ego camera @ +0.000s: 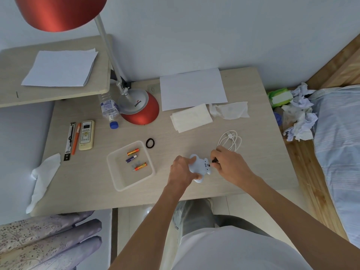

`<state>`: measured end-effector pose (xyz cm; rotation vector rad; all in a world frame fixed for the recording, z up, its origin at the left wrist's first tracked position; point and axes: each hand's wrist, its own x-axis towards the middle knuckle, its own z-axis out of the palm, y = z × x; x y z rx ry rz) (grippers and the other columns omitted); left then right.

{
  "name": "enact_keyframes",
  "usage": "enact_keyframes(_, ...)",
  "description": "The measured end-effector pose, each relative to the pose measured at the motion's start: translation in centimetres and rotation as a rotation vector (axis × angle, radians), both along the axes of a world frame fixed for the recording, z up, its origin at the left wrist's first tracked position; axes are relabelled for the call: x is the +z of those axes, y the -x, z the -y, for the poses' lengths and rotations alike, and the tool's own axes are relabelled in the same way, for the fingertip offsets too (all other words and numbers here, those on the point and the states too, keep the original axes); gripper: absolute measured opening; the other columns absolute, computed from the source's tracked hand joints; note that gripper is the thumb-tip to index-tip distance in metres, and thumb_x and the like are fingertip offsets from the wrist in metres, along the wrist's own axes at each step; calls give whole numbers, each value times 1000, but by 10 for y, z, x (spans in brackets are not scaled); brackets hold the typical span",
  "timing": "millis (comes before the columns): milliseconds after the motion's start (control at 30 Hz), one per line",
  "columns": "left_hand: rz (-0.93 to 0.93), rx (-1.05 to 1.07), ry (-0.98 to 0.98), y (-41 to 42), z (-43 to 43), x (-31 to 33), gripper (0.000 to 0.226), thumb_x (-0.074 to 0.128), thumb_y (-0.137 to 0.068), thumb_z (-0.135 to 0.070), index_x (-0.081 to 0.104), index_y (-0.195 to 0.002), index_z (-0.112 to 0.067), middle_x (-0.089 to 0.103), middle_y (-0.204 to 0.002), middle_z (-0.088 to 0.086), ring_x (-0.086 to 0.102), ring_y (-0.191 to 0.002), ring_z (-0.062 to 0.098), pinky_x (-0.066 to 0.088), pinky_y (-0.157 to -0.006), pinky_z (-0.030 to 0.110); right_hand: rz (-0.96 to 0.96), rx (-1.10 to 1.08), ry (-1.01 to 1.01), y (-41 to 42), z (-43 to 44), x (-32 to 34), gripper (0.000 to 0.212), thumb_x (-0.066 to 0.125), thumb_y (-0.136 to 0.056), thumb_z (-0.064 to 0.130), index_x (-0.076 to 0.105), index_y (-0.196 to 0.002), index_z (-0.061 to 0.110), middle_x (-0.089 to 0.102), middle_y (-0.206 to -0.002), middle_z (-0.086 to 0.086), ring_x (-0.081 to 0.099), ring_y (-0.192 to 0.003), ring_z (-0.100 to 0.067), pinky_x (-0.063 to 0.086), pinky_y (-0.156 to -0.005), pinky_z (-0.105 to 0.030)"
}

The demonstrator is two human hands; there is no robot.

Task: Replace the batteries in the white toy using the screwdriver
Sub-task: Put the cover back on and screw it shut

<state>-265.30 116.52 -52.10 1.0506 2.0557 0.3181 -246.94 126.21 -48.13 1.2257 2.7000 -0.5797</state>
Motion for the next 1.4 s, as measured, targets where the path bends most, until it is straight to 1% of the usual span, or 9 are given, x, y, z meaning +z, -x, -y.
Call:
enact_keyframes(133,2,11,-8,0,1,1,88,100,-70,-33,62,-149,-25,60,-129,5,63,-116,25,55,-94,34,-23,3,6,-3,0,-1,4,65,-102,19,63,-103,22,53,-103,5,61,-65,-23,56,-60,-39)
enact_keyframes(267,3,10,-12,-1,2,0,89,100,-69,-34,62,-149,-25,60,-128,6,64,-117,27,56,-98,39,-8,3,-2,-3,1,0,6,64,-102,19,64,-106,23,54,-106,4,61,-66,-23,48,-58,-33)
enact_keyframes(500,18,18,-20,-2,3,2,87,99,-72,-32,61,-151,-26,57,-131,5,62,-120,28,55,-102,41,139,11,-71,-2,-1,-1,28,56,-106,46,67,-106,20,60,-101,3,67,-75,-23,53,-65,-35)
enact_keyframes(633,34,25,-24,0,5,2,87,99,-73,-32,60,-151,-27,55,-130,4,60,-120,27,54,-101,39,156,1,-81,-7,1,6,29,52,-106,44,69,-103,21,61,-96,5,66,-77,-21,45,-63,-32)
enact_keyframes(800,37,15,-59,2,11,-2,87,98,-73,-37,60,-151,-30,56,-129,4,60,-118,26,54,-100,39,-132,-240,-21,-35,-1,18,23,59,-105,42,68,-95,24,65,-80,8,63,-71,-16,52,-63,-36)
enact_keyframes(933,48,6,-94,4,17,-5,86,97,-74,-39,60,-151,-33,56,-127,4,57,-118,23,51,-102,37,-282,-548,-92,-67,-10,5,22,54,-109,38,66,-103,20,66,-75,2,62,-67,-23,52,-62,-40)
enact_keyframes(1133,68,8,-131,8,21,-10,84,98,-72,-38,62,-148,-34,57,-122,1,56,-112,20,44,-92,28,-151,-901,-152,-101,-15,-46,18,60,-106,29,66,-113,14,73,-88,-11,68,-78,-35,53,-68,-41)
enact_keyframes(1233,87,22,-146,11,25,-13,83,98,-72,-37,63,-147,-34,59,-121,-1,56,-110,18,41,-89,25,-96,-929,-136,-104,-12,-67,13,64,-102,26,69,-104,14,73,-87,-10,62,-73,-29,45,-64,-35)
enact_keyframes(1400,75,7,-167,13,32,-15,83,97,-73,-40,62,-149,-33,63,-125,-1,59,-110,19,47,-91,28,-74,-932,-108,-96,-14,-76,15,66,-99,29,69,-94,15,65,-91,-7,64,-83,-31,53,-67,-40)
